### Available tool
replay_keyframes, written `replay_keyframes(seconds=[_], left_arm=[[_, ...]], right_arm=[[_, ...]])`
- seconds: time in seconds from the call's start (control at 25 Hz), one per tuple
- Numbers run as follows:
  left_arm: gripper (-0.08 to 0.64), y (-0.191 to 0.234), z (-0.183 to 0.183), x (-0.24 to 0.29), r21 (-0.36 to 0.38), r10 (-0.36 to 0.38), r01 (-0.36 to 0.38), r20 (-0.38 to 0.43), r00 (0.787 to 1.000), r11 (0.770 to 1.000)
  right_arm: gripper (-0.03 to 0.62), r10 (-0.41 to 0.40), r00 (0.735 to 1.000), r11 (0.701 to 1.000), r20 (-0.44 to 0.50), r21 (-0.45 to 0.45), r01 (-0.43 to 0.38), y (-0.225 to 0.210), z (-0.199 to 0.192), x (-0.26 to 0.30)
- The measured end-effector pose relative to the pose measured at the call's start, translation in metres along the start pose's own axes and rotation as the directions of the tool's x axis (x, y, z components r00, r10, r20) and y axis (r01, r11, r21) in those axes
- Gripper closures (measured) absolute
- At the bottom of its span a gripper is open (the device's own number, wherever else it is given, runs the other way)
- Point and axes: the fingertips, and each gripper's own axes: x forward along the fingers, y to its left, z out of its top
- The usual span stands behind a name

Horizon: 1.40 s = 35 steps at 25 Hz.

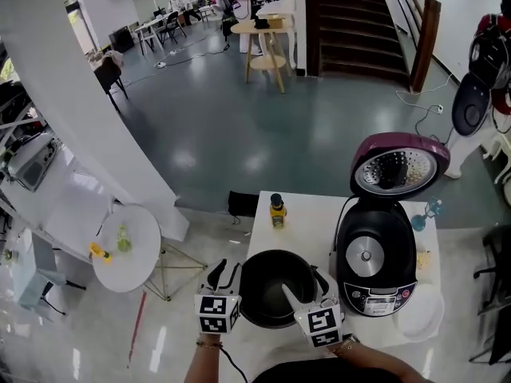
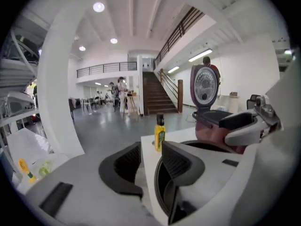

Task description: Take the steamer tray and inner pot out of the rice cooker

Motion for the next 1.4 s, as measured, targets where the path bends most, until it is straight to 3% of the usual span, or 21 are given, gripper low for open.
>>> replay_keyframes(seconds=[0.12, 0.24, 0.32, 0.44, 0.56, 0.6, 0.72, 1.0, 1.4], left_arm=[[0.42, -0.017, 0.034, -0.031, 0.028, 0.011, -0.016, 0.194, 0.981, 0.999], [0.421, -0.027, 0.066, -0.065, -0.002, 0.063, -0.066, 0.343, 0.937, 0.998], [0.422, -0.028, 0.08, -0.084, -0.024, 0.109, -0.108, 0.398, 0.911, 0.994], [0.439, -0.028, 0.088, -0.107, -0.052, 0.172, -0.167, 0.453, 0.875, 0.985], [0.51, -0.029, 0.081, -0.121, -0.113, 0.217, -0.185, 0.472, 0.855, 0.976], [0.548, -0.031, 0.079, -0.123, -0.133, 0.219, -0.177, 0.473, 0.853, 0.975], [0.561, -0.047, 0.077, -0.127, -0.159, 0.191, -0.129, 0.478, 0.857, 0.979], [0.561, -0.089, 0.083, -0.123, -0.119, 0.144, -0.098, 0.483, 0.863, 0.988], [0.561, -0.137, 0.094, -0.108, -0.094, 0.078, -0.038, 0.46, 0.885, 0.995]], right_arm=[[0.291, -0.008, 0.987, 1.0, 0.162, -0.018, 0.011, -0.006, 0.041, -0.02], [0.475, -0.091, 0.953, 0.995, 0.29, -0.007, 0.097, -0.032, 0.076, -0.052], [0.591, -0.14, 0.931, 0.989, 0.336, 0.006, 0.147, -0.051, 0.088, -0.072], [0.591, -0.176, 0.918, 0.984, 0.355, 0.069, 0.162, -0.071, 0.092, -0.096], [0.592, -0.209, 0.91, 0.977, 0.357, 0.111, 0.181, -0.086, 0.084, -0.113], [0.592, -0.221, 0.909, 0.974, 0.352, 0.118, 0.191, -0.09, 0.08, -0.117], [0.592, -0.254, 0.907, 0.965, 0.335, 0.143, 0.218, -0.102, 0.069, -0.135], [0.592, -0.309, 0.899, 0.946, 0.311, 0.2, 0.256, -0.122, 0.047, -0.177], [0.592, -0.359, 0.883, 0.929, 0.301, 0.205, 0.308, -0.148, 0.036, -0.213]])
